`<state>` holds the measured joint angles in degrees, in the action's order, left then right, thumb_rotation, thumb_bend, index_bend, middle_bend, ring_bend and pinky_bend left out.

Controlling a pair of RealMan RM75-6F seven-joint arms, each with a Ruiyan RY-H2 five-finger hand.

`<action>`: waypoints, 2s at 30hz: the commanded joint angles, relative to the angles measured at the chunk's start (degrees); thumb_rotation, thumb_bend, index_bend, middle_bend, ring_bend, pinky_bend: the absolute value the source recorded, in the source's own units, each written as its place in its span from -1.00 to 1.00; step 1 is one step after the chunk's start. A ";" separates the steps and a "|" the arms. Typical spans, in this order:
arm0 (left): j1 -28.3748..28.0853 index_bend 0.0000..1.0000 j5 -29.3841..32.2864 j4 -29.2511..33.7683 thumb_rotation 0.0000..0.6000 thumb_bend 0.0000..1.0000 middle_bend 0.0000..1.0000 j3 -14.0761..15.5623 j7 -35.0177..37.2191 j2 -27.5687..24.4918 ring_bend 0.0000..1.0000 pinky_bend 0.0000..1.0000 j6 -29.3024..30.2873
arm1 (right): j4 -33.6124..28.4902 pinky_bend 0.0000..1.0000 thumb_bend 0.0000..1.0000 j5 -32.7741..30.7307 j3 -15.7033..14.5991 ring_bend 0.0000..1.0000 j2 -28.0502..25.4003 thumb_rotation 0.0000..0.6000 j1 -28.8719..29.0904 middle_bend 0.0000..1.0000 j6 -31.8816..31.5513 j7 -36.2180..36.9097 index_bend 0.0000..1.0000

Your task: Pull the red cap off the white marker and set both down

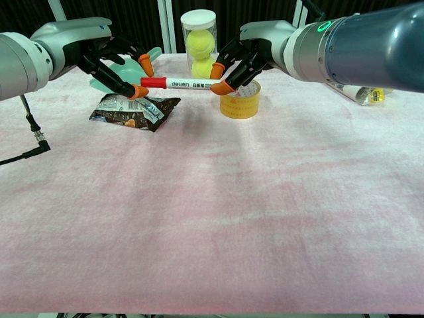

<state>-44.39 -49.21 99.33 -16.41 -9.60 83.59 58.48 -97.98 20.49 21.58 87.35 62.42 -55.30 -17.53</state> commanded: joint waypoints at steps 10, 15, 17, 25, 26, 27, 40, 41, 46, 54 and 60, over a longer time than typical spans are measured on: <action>0.14 -0.04 -0.96 -0.01 1.00 -0.47 -0.37 0.21 0.55 0.07 -0.91 -0.81 -0.02 | -0.38 -0.61 -0.23 -0.01 0.19 -0.51 -0.04 1.00 -0.09 -0.49 -0.47 0.08 0.51; 0.18 -0.02 -0.86 -0.23 1.00 -0.47 -0.37 0.21 0.59 0.30 -0.91 -0.81 0.12 | -0.25 -0.61 -0.23 -0.08 0.07 -0.51 0.09 1.00 0.00 -0.49 -0.18 -0.01 0.51; 0.16 -0.01 -0.86 -0.29 1.00 -0.46 -0.36 0.19 0.57 0.30 -0.91 -0.81 0.12 | -0.24 -0.61 -0.23 -0.02 0.08 -0.51 0.12 1.00 0.02 -0.49 -0.20 -0.02 0.51; -0.03 0.00 -0.87 -0.56 1.00 -0.46 -0.36 0.09 0.21 0.66 -0.91 -0.81 0.34 | -0.29 -0.61 -0.23 -0.14 0.00 -0.51 0.09 1.00 -0.08 -0.49 -0.24 0.01 0.51; -0.05 0.00 -0.86 -0.64 1.00 -0.45 -0.36 0.10 0.18 0.69 -0.91 -0.81 0.32 | -0.31 -0.61 -0.23 -0.15 0.00 -0.51 0.09 1.00 -0.09 -0.49 -0.22 0.02 0.51; -0.07 0.00 -0.86 -0.74 1.00 -0.45 -0.36 0.13 0.12 0.72 -0.91 -0.81 0.31 | -0.30 -0.61 -0.23 -0.14 0.02 -0.51 0.08 1.00 -0.09 -0.49 -0.20 0.04 0.51; -0.13 0.02 -0.60 -1.39 1.00 -0.39 -0.34 0.04 -0.01 1.04 -0.89 -0.81 0.37 | -0.16 -0.61 -0.23 -0.07 -0.17 -0.51 0.19 1.00 -0.03 -0.49 0.06 -0.06 0.51; -0.17 0.02 -0.56 -1.44 1.00 -0.39 -0.34 -0.01 0.03 1.10 -0.89 -0.81 0.32 | -0.23 -0.61 -0.23 -0.05 -0.16 -0.51 0.17 1.00 -0.02 -0.49 0.06 -0.07 0.51; -0.36 0.04 -0.47 -1.58 1.00 -0.32 -0.33 0.07 -0.03 1.32 -0.89 -0.81 -0.08 | -0.50 -0.61 -0.23 -0.01 -0.18 -0.51 0.09 1.00 -0.04 -0.49 0.08 -0.07 0.51; -0.49 0.08 -0.20 -1.87 1.00 -0.24 -0.31 0.21 -0.37 1.90 -0.88 -0.81 -0.01 | -0.66 -0.61 -0.23 -0.17 -0.42 -0.51 -0.12 1.00 -0.13 -0.49 0.09 -0.19 0.52; -0.66 0.13 -0.11 -2.17 1.00 -0.13 -0.27 -0.04 -0.13 2.44 -0.87 -0.81 -0.06 | -0.85 -0.61 -0.19 -0.31 -0.38 -0.51 -0.49 1.00 -0.26 -0.49 0.38 -0.03 0.58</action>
<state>-45.04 -49.32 97.18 -16.44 -9.73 86.02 58.43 -98.82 20.19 21.20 86.85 62.16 -54.92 -17.56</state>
